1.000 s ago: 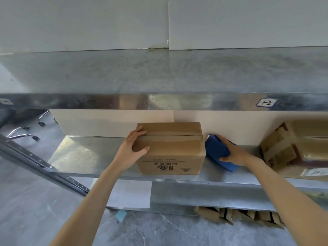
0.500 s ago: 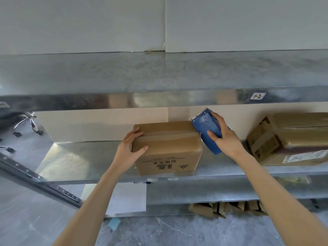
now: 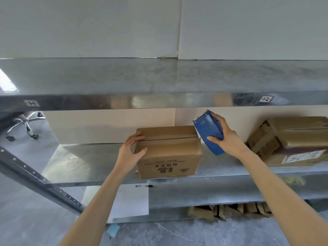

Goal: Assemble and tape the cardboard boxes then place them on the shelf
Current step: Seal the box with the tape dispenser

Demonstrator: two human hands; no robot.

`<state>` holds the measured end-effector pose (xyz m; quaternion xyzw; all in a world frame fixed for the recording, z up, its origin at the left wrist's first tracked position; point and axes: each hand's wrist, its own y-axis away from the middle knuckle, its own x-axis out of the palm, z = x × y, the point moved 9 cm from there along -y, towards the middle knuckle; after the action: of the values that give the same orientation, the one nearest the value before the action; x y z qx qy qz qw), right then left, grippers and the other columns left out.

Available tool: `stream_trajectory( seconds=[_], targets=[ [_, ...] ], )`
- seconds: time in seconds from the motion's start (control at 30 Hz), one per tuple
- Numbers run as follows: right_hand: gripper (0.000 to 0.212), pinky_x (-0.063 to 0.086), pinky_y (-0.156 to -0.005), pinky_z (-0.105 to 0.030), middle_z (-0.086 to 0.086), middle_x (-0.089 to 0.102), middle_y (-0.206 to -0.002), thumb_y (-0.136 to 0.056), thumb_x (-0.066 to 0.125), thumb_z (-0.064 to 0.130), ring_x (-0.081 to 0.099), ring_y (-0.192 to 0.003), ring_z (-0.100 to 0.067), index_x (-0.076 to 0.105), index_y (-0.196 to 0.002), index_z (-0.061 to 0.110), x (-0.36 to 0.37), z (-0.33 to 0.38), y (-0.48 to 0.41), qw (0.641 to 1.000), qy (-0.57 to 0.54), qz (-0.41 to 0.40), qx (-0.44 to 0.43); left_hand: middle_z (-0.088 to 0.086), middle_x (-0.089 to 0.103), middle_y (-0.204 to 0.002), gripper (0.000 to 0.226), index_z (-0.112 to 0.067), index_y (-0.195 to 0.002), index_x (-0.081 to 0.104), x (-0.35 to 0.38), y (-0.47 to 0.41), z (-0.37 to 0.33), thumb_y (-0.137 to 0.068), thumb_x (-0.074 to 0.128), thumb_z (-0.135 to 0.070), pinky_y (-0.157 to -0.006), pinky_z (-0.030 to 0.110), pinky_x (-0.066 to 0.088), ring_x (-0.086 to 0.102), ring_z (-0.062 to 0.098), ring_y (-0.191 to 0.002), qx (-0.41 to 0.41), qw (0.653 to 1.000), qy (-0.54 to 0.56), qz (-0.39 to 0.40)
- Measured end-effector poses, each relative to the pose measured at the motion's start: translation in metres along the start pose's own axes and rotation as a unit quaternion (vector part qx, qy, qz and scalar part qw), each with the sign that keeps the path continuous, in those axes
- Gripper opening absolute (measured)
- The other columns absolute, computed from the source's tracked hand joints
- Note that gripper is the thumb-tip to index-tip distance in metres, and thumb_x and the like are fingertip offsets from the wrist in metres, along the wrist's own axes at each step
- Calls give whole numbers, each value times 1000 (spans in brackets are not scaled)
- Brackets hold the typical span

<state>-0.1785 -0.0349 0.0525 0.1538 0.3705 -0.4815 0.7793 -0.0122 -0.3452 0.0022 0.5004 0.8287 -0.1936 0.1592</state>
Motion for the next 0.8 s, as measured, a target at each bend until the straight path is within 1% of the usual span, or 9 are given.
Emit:
stream_trajectory(
  seconds=[0.07, 0.13, 0.2, 0.3, 0.37, 0.5, 0.57, 0.73, 0.8],
  targets=[
    [75, 53, -70, -40, -3, 54, -127, -94, 64, 25, 60, -92, -26, 17, -148, 48, -6, 12, 0, 1000, 16, -3, -10, -19, 53, -138, 35, -23, -116, 67, 0, 1, 3, -84, 77, -15, -103, 14, 32, 49, 2, -128, -1, 1000, 15, -4],
    [69, 55, -66, -43, -5, 63, -108, -98, 55, 33, 63, -78, -26, 12, -149, 50, -9, 27, 0, 996, 88, 0, -22, -20, 53, -137, 35, -25, -116, 67, 0, 1, 4, -83, 78, -17, -104, 18, 35, 49, 3, -127, 2, 1000, 17, -5],
    [62, 50, -54, -38, -6, 64, -76, -100, 47, 39, 58, -56, -21, 9, -148, 49, -7, 48, -2, 983, 179, -8, -48, -22, 53, -136, 35, -27, -115, 67, 1, 0, 6, -83, 78, -18, -100, 11, 34, 49, 1, -126, 2, 1000, 15, -3],
    [54, 48, -53, -35, 0, 56, -60, -99, 45, 40, 54, -50, -16, 14, -143, 48, 0, 78, -7, 976, 202, -18, -74, -22, 52, -137, 35, -27, -116, 67, 1, 0, 7, -83, 77, -19, -93, 4, 32, 49, 0, -126, 3, 1000, 15, -5],
    [54, 50, -58, -38, -1, 58, -65, -99, 45, 42, 57, -56, -19, 13, -142, 48, 11, 93, -11, 977, 192, 13, -90, -20, 52, -138, 35, -26, -117, 66, 3, 0, 6, -84, 77, -19, -98, 12, 35, 49, 2, -127, 6, 1000, 15, -6],
    [70, 53, -72, -41, -7, 65, -103, -96, 54, 40, 61, -73, -20, 6, -140, 66, 45, 124, -10, 972, 142, 114, -150, -19, 52, -139, 36, -26, -118, 65, 2, 2, 6, -85, 76, -19, -104, 27, 39, 49, 4, -127, 6, 1000, 21, -7],
    [73, 52, -77, -42, -6, 61, -118, -95, 58, 36, 60, -81, -20, 9, -142, 64, 63, 131, -9, 966, 131, 159, -158, -19, 52, -138, 36, -26, -118, 65, 1, 2, 4, -84, 76, -19, -105, 30, 40, 50, 4, -127, 11, 1000, 20, -8],
    [71, 35, -59, -28, -3, 60, -94, -96, 57, 29, 53, -67, -11, 14, -143, 60, 88, 117, -9, 955, 148, 218, -134, -17, 50, -141, 38, -26, -120, 64, 3, 2, 7, -85, 76, -19, -106, 33, 42, 48, 5, -128, 7, 1000, 13, 2],
    [71, 35, -57, -27, -5, 60, -92, -97, 56, 31, 53, -68, -13, 12, -140, 63, 90, 115, -10, 954, 155, 221, -132, -16, 50, -141, 38, -25, -121, 64, 3, 2, 7, -85, 76, -18, -106, 34, 43, 47, 6, -128, 6, 1000, 14, 2]
  ],
)
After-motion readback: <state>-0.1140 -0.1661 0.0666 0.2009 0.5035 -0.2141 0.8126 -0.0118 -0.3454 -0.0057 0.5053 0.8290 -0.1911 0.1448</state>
